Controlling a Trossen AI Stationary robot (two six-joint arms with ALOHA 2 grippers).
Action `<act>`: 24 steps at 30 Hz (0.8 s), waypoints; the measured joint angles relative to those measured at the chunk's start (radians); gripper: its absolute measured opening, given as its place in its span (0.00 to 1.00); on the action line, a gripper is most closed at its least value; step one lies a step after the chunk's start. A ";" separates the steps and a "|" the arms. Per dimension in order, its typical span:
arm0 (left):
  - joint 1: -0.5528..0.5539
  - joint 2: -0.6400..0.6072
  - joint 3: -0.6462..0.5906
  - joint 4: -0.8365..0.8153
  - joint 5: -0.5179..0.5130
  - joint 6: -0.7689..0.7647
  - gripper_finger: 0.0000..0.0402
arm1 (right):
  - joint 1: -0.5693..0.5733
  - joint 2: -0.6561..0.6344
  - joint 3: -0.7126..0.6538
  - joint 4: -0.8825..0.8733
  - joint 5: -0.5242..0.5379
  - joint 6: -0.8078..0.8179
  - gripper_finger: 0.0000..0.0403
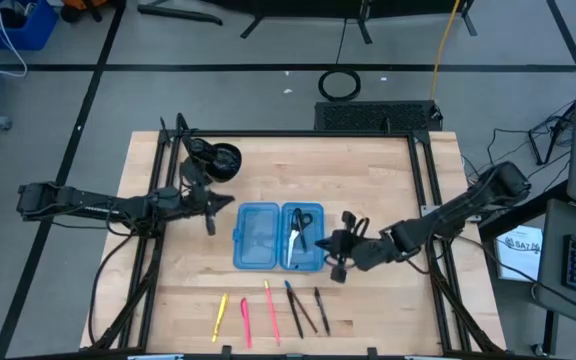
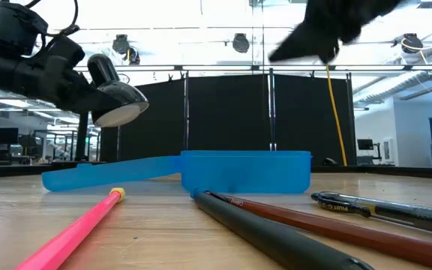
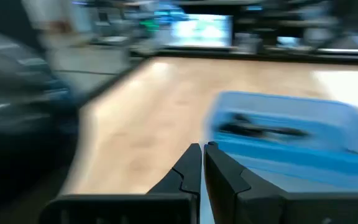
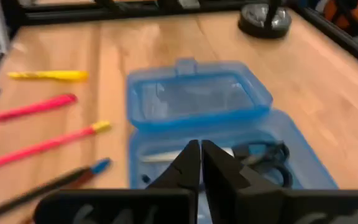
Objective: Pick & place school supplies into a supply box
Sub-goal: Put the yellow pen into the blue supply box
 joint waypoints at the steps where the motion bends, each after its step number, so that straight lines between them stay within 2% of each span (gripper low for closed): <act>1: -0.002 0.000 0.000 0.000 0.059 0.000 0.06 | -0.005 -0.006 -0.034 0.036 -0.001 -0.013 0.02; 4: -0.021 0.000 0.000 0.011 0.193 0.015 0.06 | -0.012 -0.037 -0.130 0.090 0.012 -0.089 0.00; 7: -0.069 0.000 0.000 0.070 0.218 0.016 0.06 | -0.053 -0.146 -0.208 0.068 0.028 -0.130 0.00; 10: -0.112 0.000 0.000 0.136 0.184 0.034 0.06 | -0.131 -0.340 -0.295 0.047 -0.041 -0.183 0.00; 15: -0.150 0.000 0.000 0.199 0.132 0.074 0.06 | -0.217 -0.647 -0.452 0.098 -0.233 -0.286 0.00; 18: -0.160 0.000 0.000 0.217 0.056 0.078 0.06 | -0.223 -0.775 -0.495 0.016 -0.239 -0.312 0.00; 20: -0.164 0.000 0.000 0.216 0.040 0.087 0.06 | -0.223 -0.850 -0.510 -0.043 -0.237 -0.347 0.00; 22: -0.174 0.000 0.029 0.144 0.020 0.077 0.04 | -0.223 -0.930 -0.544 -0.035 -0.246 -0.398 0.00; 24: -0.200 0.000 0.099 -0.033 -0.056 0.015 0.02 | -0.225 -1.012 -0.602 0.060 -0.310 -0.454 0.00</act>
